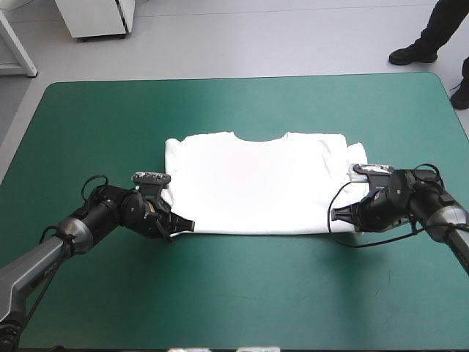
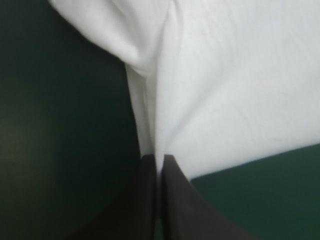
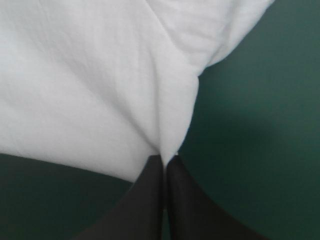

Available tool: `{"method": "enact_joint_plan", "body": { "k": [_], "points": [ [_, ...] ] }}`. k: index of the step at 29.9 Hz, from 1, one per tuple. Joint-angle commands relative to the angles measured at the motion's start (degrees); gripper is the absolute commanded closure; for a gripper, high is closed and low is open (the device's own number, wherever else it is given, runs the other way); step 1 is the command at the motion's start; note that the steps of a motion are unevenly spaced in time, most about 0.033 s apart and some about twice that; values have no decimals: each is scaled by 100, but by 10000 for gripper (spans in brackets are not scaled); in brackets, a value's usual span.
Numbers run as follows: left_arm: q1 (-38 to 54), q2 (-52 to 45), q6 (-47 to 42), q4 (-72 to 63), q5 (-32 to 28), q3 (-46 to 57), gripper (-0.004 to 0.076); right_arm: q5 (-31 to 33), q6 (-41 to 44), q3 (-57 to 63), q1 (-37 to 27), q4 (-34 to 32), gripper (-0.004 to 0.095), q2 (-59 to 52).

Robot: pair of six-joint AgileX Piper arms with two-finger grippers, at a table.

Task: Fold the cloth

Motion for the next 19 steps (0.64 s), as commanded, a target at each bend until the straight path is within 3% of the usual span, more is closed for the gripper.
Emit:
{"method": "enact_joint_plan", "body": {
  "k": [1,4,6,9,12,14,19],
  "points": [
    [-37,-191,-44,-125,64,-25,734,31,-82,-21,14,55,925,-233],
    [-37,-191,-44,-102,53,-40,717,78,-193,-33,14,176,902,-210],
    [-37,-191,-1,-102,42,-41,661,120,-261,-33,14,295,803,-210],
    [-37,-191,-1,-184,208,-76,480,260,-261,-47,14,422,562,-210],
    [-37,-191,-1,-249,845,-346,293,485,-224,-164,14,474,338,-248],
    [-37,-240,-1,-200,1176,-607,223,602,-224,-349,14,479,295,-351],
    [-37,-601,-1,204,1734,-1363,218,798,-24,-1056,4,275,304,-735]
  ]
}}
